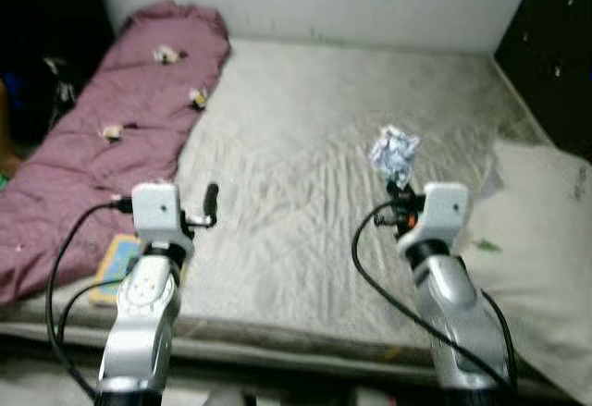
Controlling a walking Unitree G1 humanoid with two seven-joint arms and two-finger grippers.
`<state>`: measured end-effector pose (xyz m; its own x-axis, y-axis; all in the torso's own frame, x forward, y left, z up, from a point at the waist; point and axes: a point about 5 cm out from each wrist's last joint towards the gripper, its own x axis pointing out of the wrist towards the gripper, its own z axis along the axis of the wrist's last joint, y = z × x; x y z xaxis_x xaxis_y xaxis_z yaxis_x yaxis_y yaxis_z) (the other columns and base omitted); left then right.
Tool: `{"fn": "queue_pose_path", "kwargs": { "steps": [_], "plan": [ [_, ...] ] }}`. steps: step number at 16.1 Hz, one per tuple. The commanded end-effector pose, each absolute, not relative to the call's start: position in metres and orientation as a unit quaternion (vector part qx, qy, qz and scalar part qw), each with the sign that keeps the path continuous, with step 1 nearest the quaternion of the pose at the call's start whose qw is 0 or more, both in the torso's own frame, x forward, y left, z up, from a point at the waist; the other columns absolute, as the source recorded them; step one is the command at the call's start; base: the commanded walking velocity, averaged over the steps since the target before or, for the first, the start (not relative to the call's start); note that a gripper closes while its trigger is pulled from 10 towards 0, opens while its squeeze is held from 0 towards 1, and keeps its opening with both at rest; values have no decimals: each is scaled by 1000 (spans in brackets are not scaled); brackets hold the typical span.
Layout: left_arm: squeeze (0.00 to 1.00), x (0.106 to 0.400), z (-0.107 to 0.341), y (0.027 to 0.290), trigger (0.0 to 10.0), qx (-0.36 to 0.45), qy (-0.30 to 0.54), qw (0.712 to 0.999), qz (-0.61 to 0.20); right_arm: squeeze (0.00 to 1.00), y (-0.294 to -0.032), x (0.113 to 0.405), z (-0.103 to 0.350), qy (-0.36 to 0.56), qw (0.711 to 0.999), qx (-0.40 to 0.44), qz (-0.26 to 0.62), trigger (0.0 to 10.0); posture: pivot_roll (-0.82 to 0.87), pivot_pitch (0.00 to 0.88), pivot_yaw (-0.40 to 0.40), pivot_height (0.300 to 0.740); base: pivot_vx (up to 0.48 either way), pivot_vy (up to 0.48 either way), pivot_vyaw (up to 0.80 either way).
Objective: Clean up the room
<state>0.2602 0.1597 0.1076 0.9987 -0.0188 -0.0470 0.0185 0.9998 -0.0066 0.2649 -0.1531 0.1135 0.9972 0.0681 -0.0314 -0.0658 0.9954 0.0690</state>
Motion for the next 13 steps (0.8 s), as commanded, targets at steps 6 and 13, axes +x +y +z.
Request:
{"fn": "queue_pose_path", "kwargs": {
  "steps": [6, 13],
  "plan": [
    [0, 260, 109, 153, 10000, -20, 22, 999, -30, 0, -159, 263, 110, 21, 999, 30, 19, 10000, -2, 0, 25, 740, 0, 480, 0],
    [0, 267, 112, 151, 10000, -23, 21, 999, -44, 0, -158, 272, 113, 12, 999, 29, 17, 10000, -2, 0, 26, 740, 0, 480, 0]
  ]
}}
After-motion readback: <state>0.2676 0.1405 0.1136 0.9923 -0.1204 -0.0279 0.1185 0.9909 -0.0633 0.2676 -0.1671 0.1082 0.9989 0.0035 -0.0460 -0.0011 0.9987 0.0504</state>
